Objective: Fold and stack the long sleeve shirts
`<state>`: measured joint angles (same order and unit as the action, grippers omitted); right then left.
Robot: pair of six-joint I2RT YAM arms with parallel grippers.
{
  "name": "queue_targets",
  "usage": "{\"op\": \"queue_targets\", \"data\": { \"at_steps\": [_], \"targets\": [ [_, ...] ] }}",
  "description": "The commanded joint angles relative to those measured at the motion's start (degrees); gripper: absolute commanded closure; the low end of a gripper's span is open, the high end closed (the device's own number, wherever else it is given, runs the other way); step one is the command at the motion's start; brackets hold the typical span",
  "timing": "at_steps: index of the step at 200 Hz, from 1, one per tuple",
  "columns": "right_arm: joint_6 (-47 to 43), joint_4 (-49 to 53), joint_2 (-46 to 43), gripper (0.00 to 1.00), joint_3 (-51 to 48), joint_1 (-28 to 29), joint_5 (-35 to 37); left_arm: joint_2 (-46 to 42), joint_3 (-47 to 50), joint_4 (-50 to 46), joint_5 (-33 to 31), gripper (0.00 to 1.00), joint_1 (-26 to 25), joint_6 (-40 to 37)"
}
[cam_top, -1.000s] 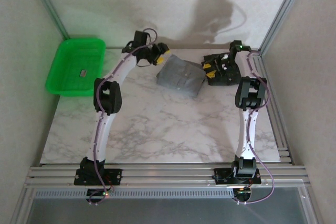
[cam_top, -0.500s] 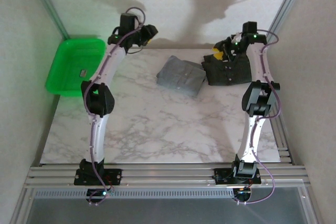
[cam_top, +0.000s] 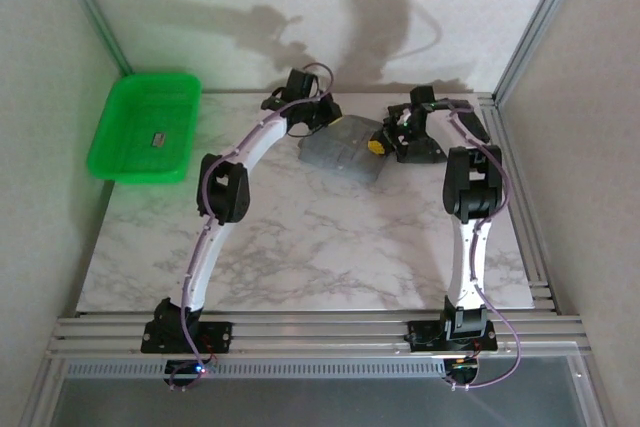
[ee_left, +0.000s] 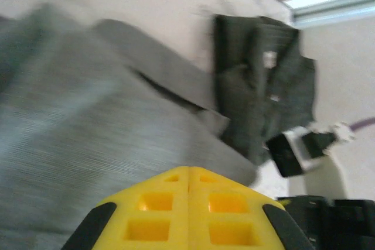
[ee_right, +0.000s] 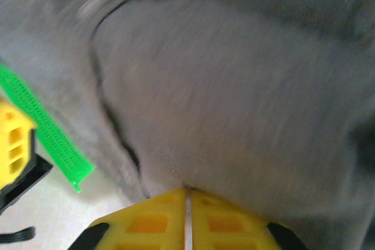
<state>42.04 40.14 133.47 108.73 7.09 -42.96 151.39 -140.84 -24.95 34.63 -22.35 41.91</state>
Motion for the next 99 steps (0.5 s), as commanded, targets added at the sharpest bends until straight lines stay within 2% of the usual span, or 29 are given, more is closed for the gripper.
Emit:
{"op": "queue_targets", "data": {
  "at_steps": [1, 23, 47, 81, 88, 99],
  "targets": [
    [0.1, 0.6, 4.8, 0.89, 3.8, 0.1, 2.8, 3.4, 0.6, 2.2, -4.0, 1.00, 1.9, -0.8],
    [-0.5, 3.2, 7.5, 0.87, 4.2, 0.2, 6.8, 6.5, 1.4, -0.2, -7.9, 1.00, 2.7, -2.5],
    [-1.5, 3.6, 8.5, 0.84, 3.1, 0.4, 10.7, 5.0, 7.3, 0.6, -11.7, 1.00, 3.4, -5.1],
    [-1.7, 1.2, 4.1, 0.74, 0.9, 0.6, 10.0, -0.1, 12.5, 1.4, -11.3, 1.00, 3.8, -5.8],
    [-1.7, 0.7, 2.1, 0.69, 0.8, 0.6, 9.7, -1.9, 12.6, 2.4, -10.3, 0.93, 3.9, -4.7],
    [-1.7, 0.4, -0.9, 0.62, 1.4, 0.7, 8.6, -5.1, 11.7, 3.8, -8.5, 0.74, 3.8, -2.8]
  ]
}}
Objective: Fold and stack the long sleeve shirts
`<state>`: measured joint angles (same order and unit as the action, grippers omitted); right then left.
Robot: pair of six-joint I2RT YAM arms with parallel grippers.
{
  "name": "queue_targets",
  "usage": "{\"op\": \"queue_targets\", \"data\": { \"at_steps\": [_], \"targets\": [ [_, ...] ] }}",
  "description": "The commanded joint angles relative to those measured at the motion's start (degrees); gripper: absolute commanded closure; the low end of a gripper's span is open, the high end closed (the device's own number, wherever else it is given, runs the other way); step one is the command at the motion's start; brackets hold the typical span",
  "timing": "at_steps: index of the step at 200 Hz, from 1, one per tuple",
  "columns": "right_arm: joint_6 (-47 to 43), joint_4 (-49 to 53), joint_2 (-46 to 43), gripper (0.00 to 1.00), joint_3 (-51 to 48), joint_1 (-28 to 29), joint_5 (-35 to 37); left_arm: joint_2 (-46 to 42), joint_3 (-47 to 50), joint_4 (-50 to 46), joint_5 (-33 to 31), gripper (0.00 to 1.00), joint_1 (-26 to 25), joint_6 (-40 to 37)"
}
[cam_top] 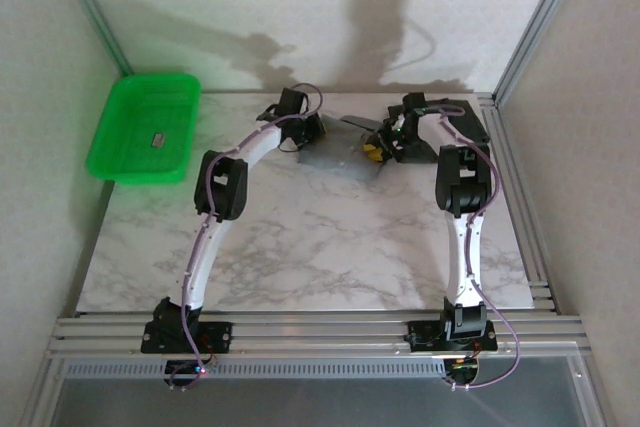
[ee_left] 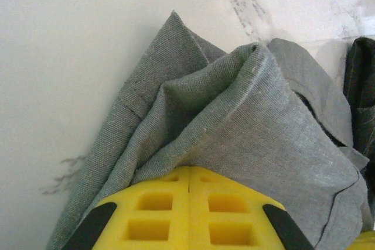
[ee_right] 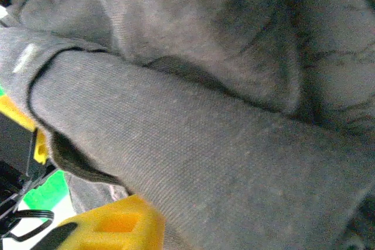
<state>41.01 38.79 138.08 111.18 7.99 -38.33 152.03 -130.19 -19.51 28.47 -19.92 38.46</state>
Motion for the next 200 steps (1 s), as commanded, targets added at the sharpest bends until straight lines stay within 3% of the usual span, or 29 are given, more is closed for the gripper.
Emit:
{"op": "queue_targets", "data": {
  "at_steps": [1, 26, 53, 65, 81, 92, 111, 166, 200],
  "targets": [
    [-0.7, 1.8, -5.8, 0.62, -1.0, -0.2, 3.8, -6.1, 1.0, -1.6, -2.2, 0.73, 1.4, 0.8],
    [-0.8, 4.5, -11.6, 0.54, 1.1, 0.6, 0.8, -10.6, -5.8, -4.4, -1.8, 0.44, 0.9, 3.3],
    [0.0, 5.9, -16.5, 0.57, -2.9, 2.5, -2.9, -14.8, -4.2, -7.8, 1.3, 0.39, 0.3, 5.6],
    [3.6, 1.1, -18.4, 0.66, -8.1, 3.4, -6.4, -16.9, 0.2, -7.3, 4.5, 0.44, -0.4, 6.9],
    [8.1, -5.1, -19.5, 0.82, -14.0, 5.5, -9.4, -20.0, 7.3, -4.9, 8.5, 0.68, -1.3, 8.7],
    [8.8, -5.7, -18.7, 0.87, -15.5, 6.6, -9.6, -21.8, 12.7, -1.6, 11.1, 0.82, -2.0, 10.4],
    [11.2, -9.9, -16.3, 0.91, -17.7, 7.8, -10.4, -21.7, 17.2, 0.9, 12.8, 0.94, -2.7, 10.8],
    [10.6, -9.0, -7.1, 0.95, -13.7, 7.3, -9.3, -15.2, 21.0, 5.7, 13.3, 0.99, -1.8, 11.0],
    [9.0, -7.9, -4.2, 0.95, -14.9, 5.8, -8.1, -14.6, 28.7, 7.5, 8.9, 1.00, -0.5, 9.3]
  ]
}}
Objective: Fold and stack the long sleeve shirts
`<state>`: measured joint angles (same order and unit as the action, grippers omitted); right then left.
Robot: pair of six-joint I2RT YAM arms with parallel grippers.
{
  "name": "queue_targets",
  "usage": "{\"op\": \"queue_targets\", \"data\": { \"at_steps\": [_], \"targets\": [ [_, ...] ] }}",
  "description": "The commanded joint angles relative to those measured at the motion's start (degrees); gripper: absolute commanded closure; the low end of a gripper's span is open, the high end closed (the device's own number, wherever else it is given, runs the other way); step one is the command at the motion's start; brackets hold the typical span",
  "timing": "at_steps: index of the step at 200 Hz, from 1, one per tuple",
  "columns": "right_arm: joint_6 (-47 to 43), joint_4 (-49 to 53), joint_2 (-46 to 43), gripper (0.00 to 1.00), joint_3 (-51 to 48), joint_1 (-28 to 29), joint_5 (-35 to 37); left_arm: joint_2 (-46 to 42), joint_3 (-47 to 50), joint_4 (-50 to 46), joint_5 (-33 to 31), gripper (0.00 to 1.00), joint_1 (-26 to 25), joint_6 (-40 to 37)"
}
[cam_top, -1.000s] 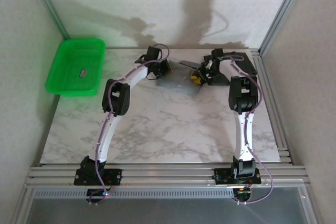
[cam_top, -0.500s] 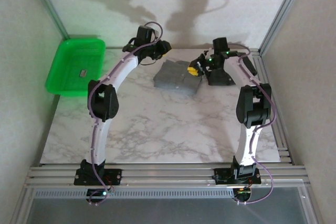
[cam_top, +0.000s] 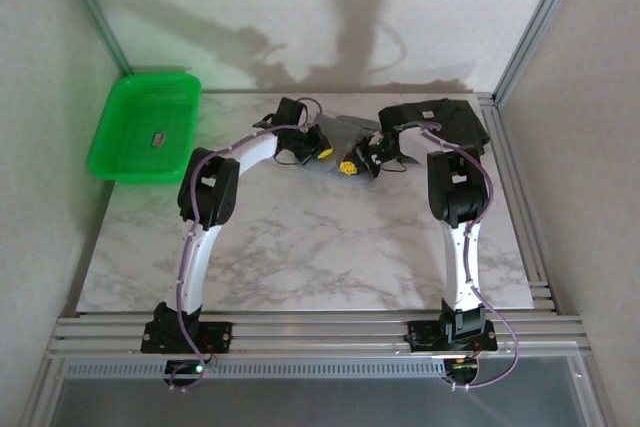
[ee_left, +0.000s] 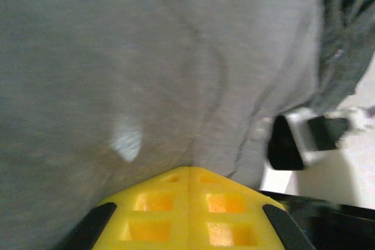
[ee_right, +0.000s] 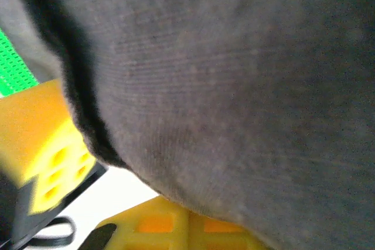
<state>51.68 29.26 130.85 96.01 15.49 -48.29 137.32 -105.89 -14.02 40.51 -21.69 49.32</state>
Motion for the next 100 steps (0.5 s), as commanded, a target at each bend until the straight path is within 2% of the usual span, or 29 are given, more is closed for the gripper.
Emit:
{"op": "queue_targets", "data": {
  "at_steps": [1, 49, 86, 100],
  "targets": [
    [-1.7, 1.7, 3.1, 0.95, 0.2, -1.7, 1.9, 0.1, 4.7, 2.0, -3.4, 1.00, 1.4, -1.7],
    [-7.0, 5.9, 4.6, 0.94, -3.0, -3.4, 4.3, -1.2, 16.2, 6.9, -7.8, 1.00, 6.1, -1.1],
    [-8.9, 4.0, 3.5, 0.92, -9.8, -6.5, 5.8, -3.3, 18.3, 9.7, -3.9, 0.96, 6.4, -3.1],
    [-9.6, 3.8, 3.5, 0.91, -10.1, -7.2, 5.7, -3.5, 18.1, 9.1, -4.2, 0.96, 6.5, -3.5]
  ]
}}
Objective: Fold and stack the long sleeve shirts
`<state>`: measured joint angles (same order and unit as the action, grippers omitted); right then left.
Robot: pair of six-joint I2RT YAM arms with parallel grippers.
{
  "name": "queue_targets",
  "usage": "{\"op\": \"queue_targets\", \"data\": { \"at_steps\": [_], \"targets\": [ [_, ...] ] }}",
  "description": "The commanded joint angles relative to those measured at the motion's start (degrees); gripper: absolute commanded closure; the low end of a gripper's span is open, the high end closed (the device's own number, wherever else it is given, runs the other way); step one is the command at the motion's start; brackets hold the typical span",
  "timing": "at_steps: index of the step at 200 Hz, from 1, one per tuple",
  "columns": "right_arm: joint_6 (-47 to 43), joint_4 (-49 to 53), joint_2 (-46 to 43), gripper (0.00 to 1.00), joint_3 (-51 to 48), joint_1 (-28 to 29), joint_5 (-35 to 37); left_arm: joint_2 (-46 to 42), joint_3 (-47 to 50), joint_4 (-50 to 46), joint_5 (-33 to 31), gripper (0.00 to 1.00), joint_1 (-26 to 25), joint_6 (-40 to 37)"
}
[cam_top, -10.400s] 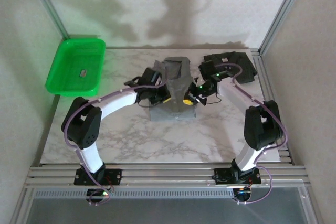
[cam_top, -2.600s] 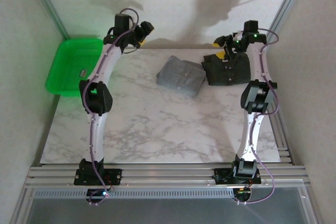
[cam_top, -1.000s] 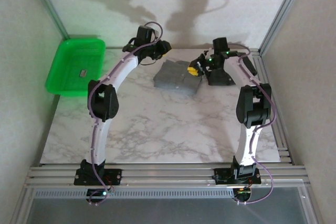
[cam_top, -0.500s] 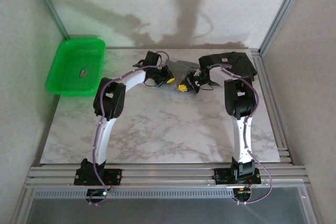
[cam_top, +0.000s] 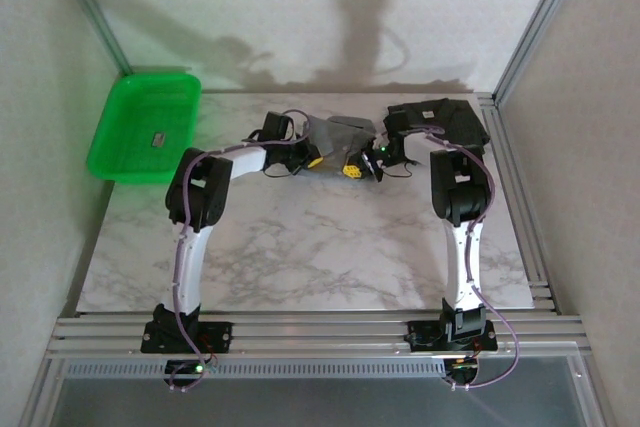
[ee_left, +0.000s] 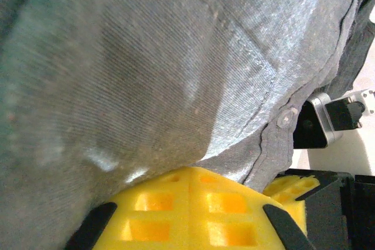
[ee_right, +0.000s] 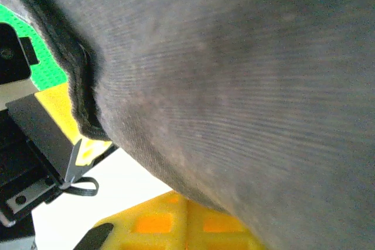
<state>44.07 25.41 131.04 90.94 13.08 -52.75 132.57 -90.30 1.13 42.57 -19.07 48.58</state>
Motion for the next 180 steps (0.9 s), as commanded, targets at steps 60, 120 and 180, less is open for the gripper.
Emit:
{"op": "queue_targets", "data": {
  "at_steps": [60, 120, 180],
  "targets": [
    [-7.9, 18.1, -5.9, 0.56, 2.3, -4.4, 9.2, -6.2, -5.4, -8.1, -3.3, 0.61, 1.7, -3.0],
    [-15.9, 29.4, -16.5, 0.27, 6.8, -5.2, 25.6, -11.3, -17.1, -21.3, -10.6, 0.19, 1.5, -9.2],
    [-17.5, 24.4, -1.8, 0.24, 20.8, -4.3, 27.8, 3.6, -33.9, -30.7, -22.3, 0.16, 1.7, -22.8]
  ]
}}
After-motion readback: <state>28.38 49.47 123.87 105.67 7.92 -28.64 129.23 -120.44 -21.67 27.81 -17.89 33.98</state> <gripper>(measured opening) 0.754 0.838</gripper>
